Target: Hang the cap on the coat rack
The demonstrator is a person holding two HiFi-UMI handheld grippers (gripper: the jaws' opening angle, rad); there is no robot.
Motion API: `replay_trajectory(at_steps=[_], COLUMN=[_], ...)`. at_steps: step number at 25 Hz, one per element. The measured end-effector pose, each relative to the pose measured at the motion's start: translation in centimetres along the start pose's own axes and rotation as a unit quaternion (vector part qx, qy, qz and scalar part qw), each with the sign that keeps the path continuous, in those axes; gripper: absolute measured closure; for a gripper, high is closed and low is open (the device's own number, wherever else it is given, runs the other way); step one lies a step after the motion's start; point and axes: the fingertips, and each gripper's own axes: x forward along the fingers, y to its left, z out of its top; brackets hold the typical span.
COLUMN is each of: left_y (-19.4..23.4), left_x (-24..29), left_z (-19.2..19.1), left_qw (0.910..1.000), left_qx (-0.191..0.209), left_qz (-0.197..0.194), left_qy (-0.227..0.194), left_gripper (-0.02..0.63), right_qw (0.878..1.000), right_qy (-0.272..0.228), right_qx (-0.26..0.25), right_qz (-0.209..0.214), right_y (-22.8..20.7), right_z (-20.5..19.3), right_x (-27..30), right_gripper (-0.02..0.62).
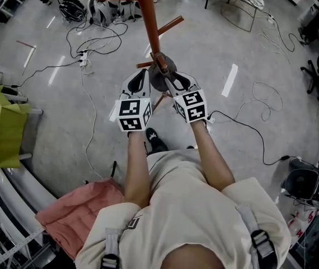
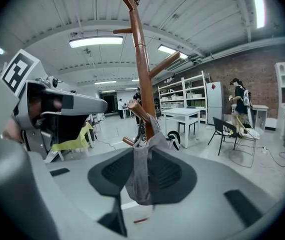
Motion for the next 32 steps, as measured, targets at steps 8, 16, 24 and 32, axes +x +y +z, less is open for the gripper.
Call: replay_trajectory(at_steps=[8,16,24,32], left_y=[-0.7,-1.7,-6.0,-9.5], left_x=[-2.3,-4.3,-8.1,-11.1], left_z=[-0.5,-0.8,-3.3,-5.3], left_qw=[0.9996,0.9984,0.9979,0.9966], left_qx=[0.006,0.001,-0.005,-0.002], left_qz=[0.028,0.057,0.065,0.083], left_qy=[-0.005,-0.004,0.004,0.003], left_gripper=[0.598,0.598,0.598,0.598], right_qw=[1.0,0.999,0.998,0.995], right_qy=[-0.007,-0.009,-0.005,0.004], right_qx=[-0.009,-0.01,-0.009,-0.037], right_qz=[0.024,0.043,0.067,0.098], right_y=[0.9,1.3,1.9,2.0], right_z=[-0.4,-0.5,-2.9,-5.3], right_x=[-1.3,-3.9,-9.0,-12.1], right_gripper=[0.482,0.48,0.472,0.472])
